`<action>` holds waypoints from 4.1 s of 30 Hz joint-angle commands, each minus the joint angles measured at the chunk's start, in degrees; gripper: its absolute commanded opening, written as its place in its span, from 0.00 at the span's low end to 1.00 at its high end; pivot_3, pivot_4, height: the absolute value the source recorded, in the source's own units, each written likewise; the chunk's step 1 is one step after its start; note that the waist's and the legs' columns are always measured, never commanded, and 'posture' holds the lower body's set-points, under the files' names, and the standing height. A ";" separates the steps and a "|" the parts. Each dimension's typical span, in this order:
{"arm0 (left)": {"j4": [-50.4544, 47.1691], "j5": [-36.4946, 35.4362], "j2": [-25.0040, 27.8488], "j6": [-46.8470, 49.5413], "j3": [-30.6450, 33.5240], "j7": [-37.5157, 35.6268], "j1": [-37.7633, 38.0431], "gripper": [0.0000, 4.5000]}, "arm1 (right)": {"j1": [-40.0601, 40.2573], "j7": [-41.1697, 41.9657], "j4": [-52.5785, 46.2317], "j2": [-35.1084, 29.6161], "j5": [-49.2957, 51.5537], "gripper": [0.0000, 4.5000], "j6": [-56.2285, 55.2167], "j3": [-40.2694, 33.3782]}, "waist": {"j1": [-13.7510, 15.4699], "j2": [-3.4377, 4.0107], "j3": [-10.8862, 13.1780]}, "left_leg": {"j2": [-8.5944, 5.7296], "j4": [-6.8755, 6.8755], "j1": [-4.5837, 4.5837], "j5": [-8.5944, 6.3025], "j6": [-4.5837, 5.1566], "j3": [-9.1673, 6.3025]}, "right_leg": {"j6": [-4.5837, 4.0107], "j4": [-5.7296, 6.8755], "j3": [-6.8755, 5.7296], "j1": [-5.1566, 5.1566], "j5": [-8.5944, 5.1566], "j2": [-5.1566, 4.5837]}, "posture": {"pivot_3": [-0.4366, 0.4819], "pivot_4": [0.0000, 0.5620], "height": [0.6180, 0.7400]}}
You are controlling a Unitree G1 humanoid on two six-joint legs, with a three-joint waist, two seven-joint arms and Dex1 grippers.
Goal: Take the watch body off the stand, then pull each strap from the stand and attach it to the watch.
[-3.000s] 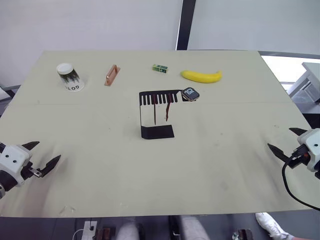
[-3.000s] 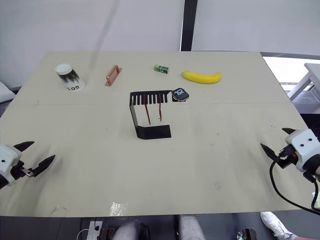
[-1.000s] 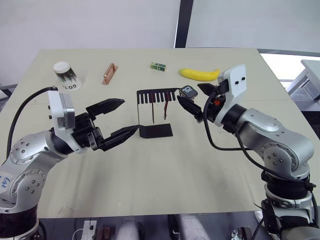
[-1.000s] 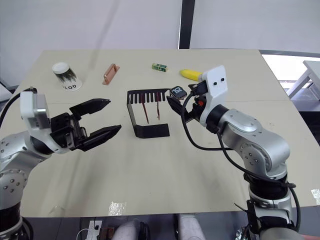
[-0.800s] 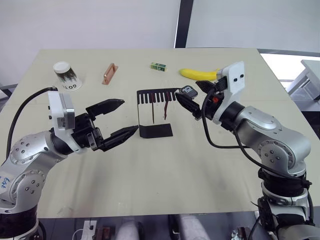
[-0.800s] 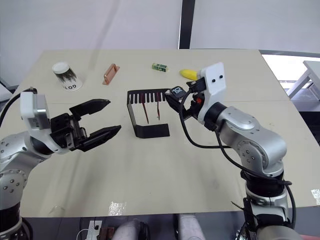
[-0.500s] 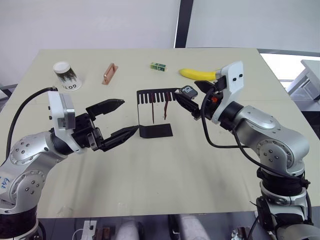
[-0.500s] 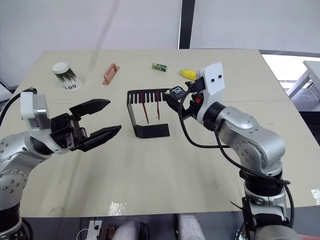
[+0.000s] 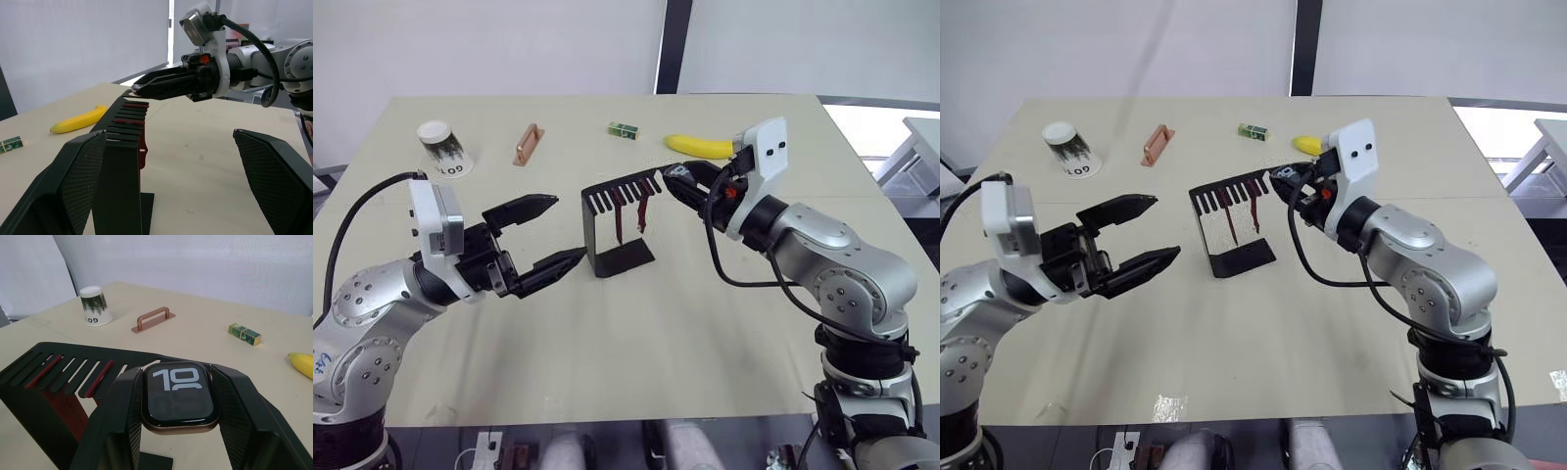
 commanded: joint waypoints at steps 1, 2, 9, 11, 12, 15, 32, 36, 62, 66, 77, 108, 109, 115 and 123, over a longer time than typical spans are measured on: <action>-2.19 -0.60 0.69 -0.54 1.65 0.42 0.19 1.00 | -0.90 1.71 -1.10 0.09 -0.43 0.35 -0.63 -0.28 | -0.02 0.00 0.00 | 0.00 0.00 0.00 0.00 0.00 0.00 | 0.00 0.00 0.00 0.00 0.00 0.00 | 0.48 0.27 0.98; -2.16 -0.53 0.73 -0.60 1.74 0.37 0.31 1.00 | -0.96 1.88 -1.10 0.11 -0.51 0.35 -0.81 -0.35 | -0.02 0.00 0.00 | 0.00 0.00 0.00 0.00 0.00 0.00 | 0.00 0.00 0.00 0.00 0.00 0.00 | 0.48 0.27 0.98; -1.69 -0.03 0.63 -0.93 1.71 0.11 0.43 1.00 | -0.01 3.75 -2.76 -0.06 0.56 0.35 -2.93 -2.78 | 0.00 0.00 0.00 | 0.00 -0.01 0.00 0.00 0.00 0.00 | 0.00 -0.01 0.00 0.00 0.00 0.00 | 0.48 0.27 0.98; -1.35 0.32 0.52 -1.16 1.45 -0.21 0.39 1.00 | 1.16 4.82 -4.30 -0.01 2.98 0.35 -4.53 -6.21 | 0.04 0.00 0.00 | 0.00 -0.01 -0.01 0.00 0.00 0.00 | 0.00 -0.01 0.00 0.00 0.00 0.00 | 0.48 0.27 0.98; -1.17 0.41 0.44 -1.27 1.32 -0.38 0.31 1.00 | 2.06 5.34 -5.13 -0.14 4.53 0.35 -4.91 -8.09 | 0.06 0.00 0.00 | 0.00 -0.03 -0.01 0.00 0.00 -0.01 | 0.00 -0.02 -0.01 0.00 0.00 0.00 | 0.48 0.27 0.98; -0.22 0.84 0.17 -1.67 0.50 -1.34 -0.25 1.00 | 8.22 6.77 -8.00 -2.61 7.53 0.35 -4.74 -13.43 | 0.43 -0.01 0.00 | 0.00 -0.03 -0.03 -0.01 0.02 -0.02 | 0.00 -0.04 -0.02 0.01 0.00 0.00 | 0.48 0.27 0.98; 0.28 6.04 1.12 -3.32 -6.96 -9.87 1.29 1.00 | 39.61 2.02 2.56 -2.33 -23.37 0.35 -26.71 -8.68 | -0.01 0.00 0.00 | 0.02 -0.05 0.07 -0.01 -0.03 0.07 | 0.03 -0.10 0.12 0.07 0.01 0.11 | 0.48 0.27 0.98; -1.14 5.04 1.01 -2.41 -6.86 -9.56 2.37 1.00 | 39.43 -0.21 7.50 1.64 -26.56 0.35 -30.11 -8.18 | 0.12 0.00 0.00 | 0.02 -0.02 0.05 -0.02 -0.03 0.06 | 0.02 -0.11 0.11 0.07 0.01 0.10 | 0.48 0.27 0.98; -0.10 7.66 3.29 -2.95 -4.68 -11.00 7.30 1.00 | 39.37 6.87 4.35 2.09 -20.43 0.99 -31.25 -14.42 | 0.10 0.02 0.01 | 0.01 0.03 0.06 -0.02 -0.02 0.03 | 0.02 -0.01 0.11 0.08 0.01 0.09 | 0.48 0.27 0.98; 1.41 10.18 3.53 -5.07 -1.23 -11.50 12.32 1.00 | 42.38 16.08 -0.97 -4.36 -11.56 0.99 -27.60 -18.37 | 0.11 0.03 0.02 | 0.01 0.02 0.07 -0.03 -0.01 0.03 | 0.02 -0.01 0.11 0.08 0.01 0.10 | 0.48 0.27 0.98; 14.01 26.34 -1.75 -23.53 11.10 -8.23 28.15 1.00 | 50.23 41.68 26.96 -24.96 -19.34 0.99 -51.70 -29.75 | 0.89 -0.09 0.00 | -0.04 0.03 0.13 -0.15 0.22 0.07 | 0.06 -0.27 0.12 0.24 0.03 0.09 | 0.48 0.27 0.98; -4.91 51.78 -31.74 -6.89 -28.61 35.95 15.73 1.00 | 35.62 52.78 18.34 -16.09 -5.40 0.99 -51.13 -16.79 | 1.83 0.11 -0.07 | -0.01 0.20 0.29 -0.20 0.24 0.06 | 0.18 -0.15 0.17 0.44 0.10 0.09 | 0.48 0.27 0.98; -3.69 53.01 -33.27 -7.18 -29.67 37.43 15.09 1.00 | 35.78 52.55 17.49 -15.99 -5.14 0.99 -50.48 -16.70 | 1.84 0.11 -0.07 | -0.01 0.20 0.29 -0.20 0.24 0.07 | 0.18 -0.15 0.17 0.44 0.10 0.08 | 0.48 0.27 0.98; 1.29 55.64 -38.02 -9.23 -31.36 39.98 12.63 1.00 | 37.03 51.64 14.23 -15.79 -4.15 0.99 -47.72 -17.38 | 1.84 0.10 -0.07 | 0.00 0.21 0.30 -0.20 0.24 0.06 | 0.18 -0.12 0.16 0.44 0.10 0.09 | 0.48 0.27 0.98; 4.77 56.46 -42.16 -11.00 -29.28 43.10 10.27 1.00 | 38.42 51.06 12.01 -16.09 -3.74 0.99 -45.80 -18.17 | 1.87 0.10 -0.07 | 0.00 0.22 0.32 -0.19 0.24 0.06 | 0.18 -0.10 0.16 0.45 0.10 0.08 | 0.48 0.27 0.98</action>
